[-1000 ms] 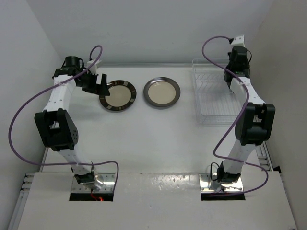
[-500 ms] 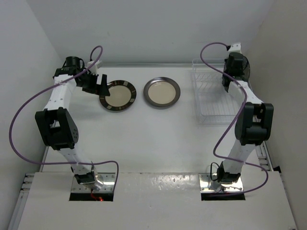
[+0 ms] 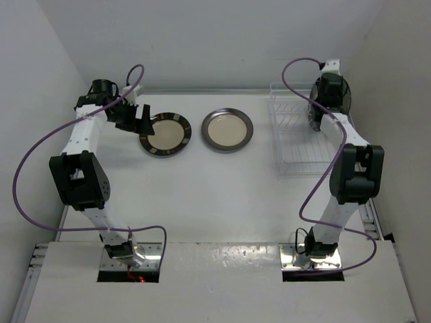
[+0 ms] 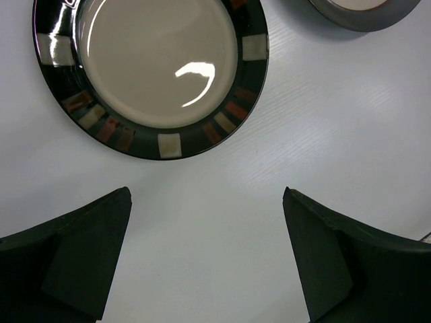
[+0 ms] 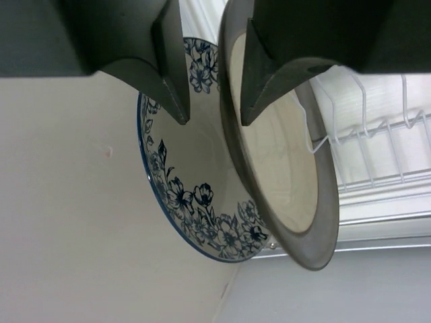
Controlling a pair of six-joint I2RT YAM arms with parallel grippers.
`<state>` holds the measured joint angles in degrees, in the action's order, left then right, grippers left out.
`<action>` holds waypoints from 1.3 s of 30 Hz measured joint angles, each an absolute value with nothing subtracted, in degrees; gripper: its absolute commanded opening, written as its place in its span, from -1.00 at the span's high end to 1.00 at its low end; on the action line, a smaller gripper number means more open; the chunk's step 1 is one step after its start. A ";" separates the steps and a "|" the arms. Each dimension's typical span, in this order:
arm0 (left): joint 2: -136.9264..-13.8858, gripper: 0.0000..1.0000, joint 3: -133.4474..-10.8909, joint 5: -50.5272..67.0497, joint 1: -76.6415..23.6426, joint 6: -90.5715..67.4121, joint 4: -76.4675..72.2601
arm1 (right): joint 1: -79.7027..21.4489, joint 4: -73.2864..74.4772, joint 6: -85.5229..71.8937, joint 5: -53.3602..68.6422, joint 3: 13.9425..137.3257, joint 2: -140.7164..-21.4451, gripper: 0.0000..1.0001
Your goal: Load the plates into the dish rack
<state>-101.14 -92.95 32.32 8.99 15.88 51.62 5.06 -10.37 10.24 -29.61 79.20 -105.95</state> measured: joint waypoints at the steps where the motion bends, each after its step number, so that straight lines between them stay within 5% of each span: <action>1: -101.14 -1.00 -92.95 32.32 8.99 15.97 51.62 | 5.08 -10.50 10.15 -29.67 79.22 -105.95 0.24; 4: -101.14 -1.00 -92.95 32.32 8.99 16.01 51.68 | 5.13 -10.28 9.58 -29.80 79.22 -105.93 0.01; 7: -101.14 -1.00 -92.95 32.32 8.99 16.14 51.81 | 5.10 -9.74 8.80 -29.93 79.22 -105.41 -0.49; 14: -101.12 -1.00 -92.86 30.24 8.97 16.12 52.18 | 3.77 -3.55 7.99 -34.59 81.69 -98.63 -0.99; 20: -101.03 -1.00 -89.34 22.94 6.22 15.99 51.42 | -1.13 8.45 -6.46 -29.39 84.77 -84.29 -1.00; 23: -101.03 -1.00 -87.07 16.62 2.79 15.92 49.89 | -12.56 8.19 -12.56 -27.68 80.25 -77.91 -1.00; 28: -101.03 -1.00 -83.24 1.43 -3.79 16.25 45.95 | -21.08 8.84 -28.95 -17.54 76.23 -87.70 -1.00; 39: -100.05 -1.00 -78.63 -1.32 -4.60 15.77 44.42 | -24.21 7.20 -59.27 -15.90 64.47 -102.87 -0.74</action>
<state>-100.05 -78.63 -1.32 -4.60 15.77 44.42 -24.21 7.20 -59.27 -15.90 64.47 -102.87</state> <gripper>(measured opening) 0.997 0.879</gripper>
